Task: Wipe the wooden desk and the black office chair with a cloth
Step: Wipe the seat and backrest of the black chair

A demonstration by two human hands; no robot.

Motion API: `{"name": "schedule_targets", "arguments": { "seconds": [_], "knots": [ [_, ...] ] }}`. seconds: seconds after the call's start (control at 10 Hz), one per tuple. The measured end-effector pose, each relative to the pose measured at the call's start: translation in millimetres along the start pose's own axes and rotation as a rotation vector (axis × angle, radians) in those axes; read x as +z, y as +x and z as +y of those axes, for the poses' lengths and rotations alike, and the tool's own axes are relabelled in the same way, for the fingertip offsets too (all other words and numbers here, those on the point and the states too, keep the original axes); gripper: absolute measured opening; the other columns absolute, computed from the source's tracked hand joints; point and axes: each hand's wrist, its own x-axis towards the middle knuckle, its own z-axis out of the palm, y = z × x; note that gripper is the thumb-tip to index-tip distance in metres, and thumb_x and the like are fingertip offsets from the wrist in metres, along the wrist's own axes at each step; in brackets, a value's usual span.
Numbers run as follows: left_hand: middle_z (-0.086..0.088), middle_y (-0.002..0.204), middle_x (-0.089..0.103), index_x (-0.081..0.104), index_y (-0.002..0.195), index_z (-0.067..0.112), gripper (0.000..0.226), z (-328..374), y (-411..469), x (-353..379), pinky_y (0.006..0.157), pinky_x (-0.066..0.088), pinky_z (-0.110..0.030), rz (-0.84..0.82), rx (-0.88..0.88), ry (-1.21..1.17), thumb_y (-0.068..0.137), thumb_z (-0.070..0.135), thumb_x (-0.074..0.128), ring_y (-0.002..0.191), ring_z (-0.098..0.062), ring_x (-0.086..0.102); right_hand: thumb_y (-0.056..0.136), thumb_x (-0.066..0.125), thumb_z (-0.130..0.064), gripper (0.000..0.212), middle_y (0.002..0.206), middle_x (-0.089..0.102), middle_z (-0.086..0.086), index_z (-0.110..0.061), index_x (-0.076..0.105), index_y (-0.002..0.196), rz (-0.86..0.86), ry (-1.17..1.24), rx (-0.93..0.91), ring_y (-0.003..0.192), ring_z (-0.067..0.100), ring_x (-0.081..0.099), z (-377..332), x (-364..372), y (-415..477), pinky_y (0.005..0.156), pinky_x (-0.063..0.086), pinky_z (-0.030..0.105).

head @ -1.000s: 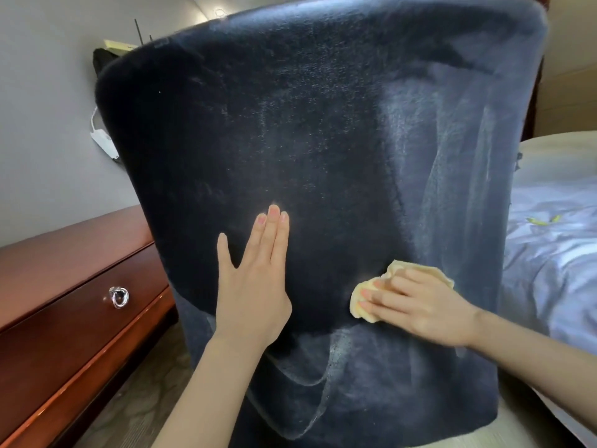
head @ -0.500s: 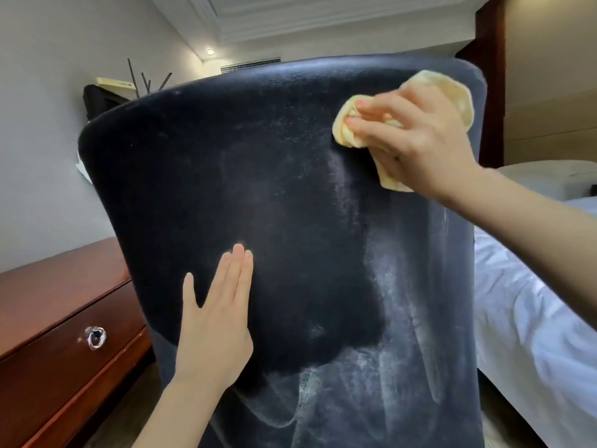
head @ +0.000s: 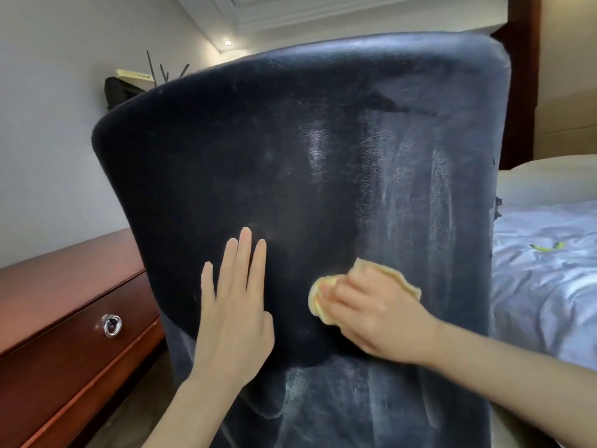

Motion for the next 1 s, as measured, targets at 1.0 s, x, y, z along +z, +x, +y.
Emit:
{"name": "schedule_targets", "arguments": {
  "seconds": [1.0],
  "knots": [
    [-0.005,0.16,0.013,0.016,0.152,0.014,0.072,47,22,19,0.106,0.033,-0.059,0.106,0.123,-0.028,0.086,0.03,0.039,0.146,-0.024,0.016,0.086,0.059,-0.001,0.017,0.104,0.069,0.005,-0.011,0.072,0.091,0.325,-0.366,0.109,0.085,0.028,0.062,96,-73,103,0.07,0.044,0.038]
  ]
}}
